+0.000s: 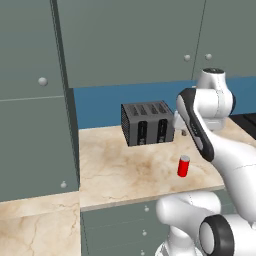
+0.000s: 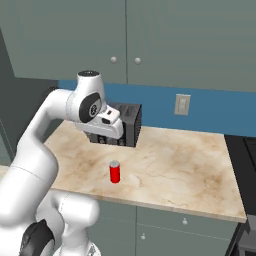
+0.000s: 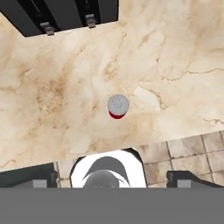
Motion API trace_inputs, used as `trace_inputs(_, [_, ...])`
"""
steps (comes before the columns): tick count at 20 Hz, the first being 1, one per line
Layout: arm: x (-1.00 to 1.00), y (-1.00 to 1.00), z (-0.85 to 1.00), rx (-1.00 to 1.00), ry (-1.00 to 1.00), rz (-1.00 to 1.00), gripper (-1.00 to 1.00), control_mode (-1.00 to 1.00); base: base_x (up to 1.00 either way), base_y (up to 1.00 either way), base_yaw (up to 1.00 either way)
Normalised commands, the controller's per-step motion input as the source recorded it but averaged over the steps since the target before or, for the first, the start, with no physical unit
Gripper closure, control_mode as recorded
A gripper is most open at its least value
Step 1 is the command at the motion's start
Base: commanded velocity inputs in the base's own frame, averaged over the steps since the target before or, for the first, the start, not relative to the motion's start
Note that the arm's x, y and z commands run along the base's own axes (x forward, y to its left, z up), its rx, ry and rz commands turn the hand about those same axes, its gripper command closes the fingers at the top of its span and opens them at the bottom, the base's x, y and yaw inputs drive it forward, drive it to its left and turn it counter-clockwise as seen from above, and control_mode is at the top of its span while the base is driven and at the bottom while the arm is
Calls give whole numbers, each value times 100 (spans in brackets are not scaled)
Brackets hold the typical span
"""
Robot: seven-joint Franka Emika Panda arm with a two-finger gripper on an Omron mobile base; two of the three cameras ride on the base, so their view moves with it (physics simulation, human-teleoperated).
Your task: Four empty soda cans are scattered around the kitchen. Gather all the cans and cluster them next to the stove for recycling.
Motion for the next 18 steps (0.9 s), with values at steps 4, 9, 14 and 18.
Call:
trace_inputs(4, [1,-12,-18,0,0,-9,-100,-100,0,0,0])
trace_inputs(9, [5,-11,-14,1,11,-13,-100,-100,0,0,0])
trace_inputs(14, [7,-6,-15,0,5,-11,-100,-100,0,0,0])
trace_inputs(18, [19,0,-17,-2,0,-8,-100,-100,0,0,0])
